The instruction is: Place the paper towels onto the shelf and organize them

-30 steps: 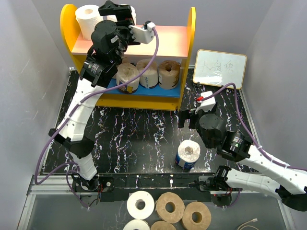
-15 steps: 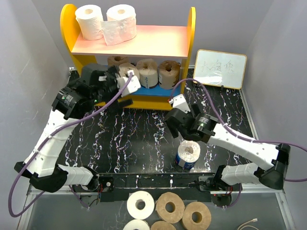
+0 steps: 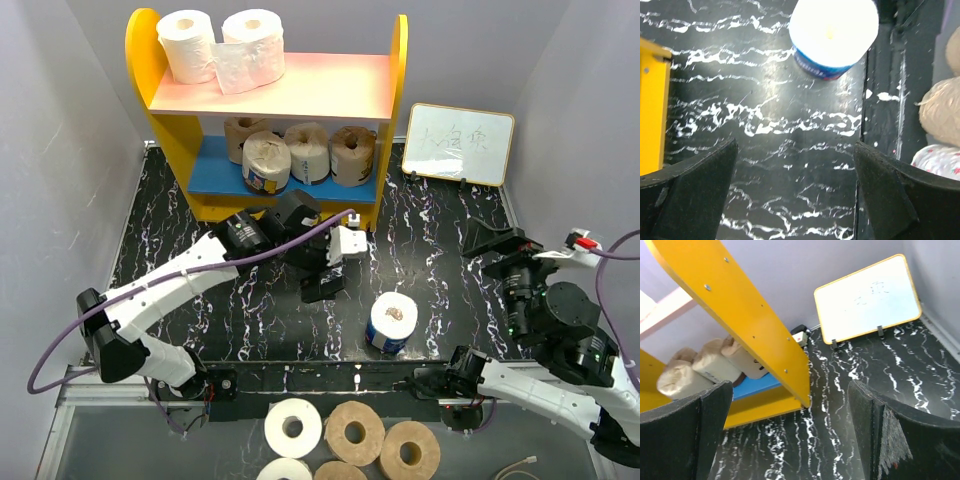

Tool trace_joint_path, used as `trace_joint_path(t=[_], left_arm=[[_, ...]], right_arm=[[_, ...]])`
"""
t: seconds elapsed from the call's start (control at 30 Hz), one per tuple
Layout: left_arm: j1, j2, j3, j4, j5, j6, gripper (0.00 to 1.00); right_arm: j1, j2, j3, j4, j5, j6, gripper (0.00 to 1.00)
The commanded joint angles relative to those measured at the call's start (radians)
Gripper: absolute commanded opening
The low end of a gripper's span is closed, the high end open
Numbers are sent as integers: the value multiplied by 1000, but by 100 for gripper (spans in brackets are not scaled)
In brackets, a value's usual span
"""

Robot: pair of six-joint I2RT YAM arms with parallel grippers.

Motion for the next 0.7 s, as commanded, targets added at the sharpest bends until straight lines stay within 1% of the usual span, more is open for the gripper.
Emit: trace_joint_path(t=[0.0,0.07,0.17,0.27,0.37,0.53,0.67], left_arm=[[-57,-1,-28,205,127,-77,99],[-107,57,-6,236,125,-71,98],[-196,148,61,242,124,-36,98],[-300,234,115,219,72,28,98],[-377,285,126,220,-5,78,99],[-426,318,95,241,-102,104,98],[-445,328,64,273,-174,108,98]], right_arm=[[41,63,-4,22,150,-57,98],[44,79,-8,-49,190,-17,99],[45,56,-58,-106,231,32,99],[49,-24,-116,-134,250,122,99],[60,-136,-168,-133,284,161,98],[85,-244,-177,-128,298,167,98],[124,-241,-180,-128,313,171,99]])
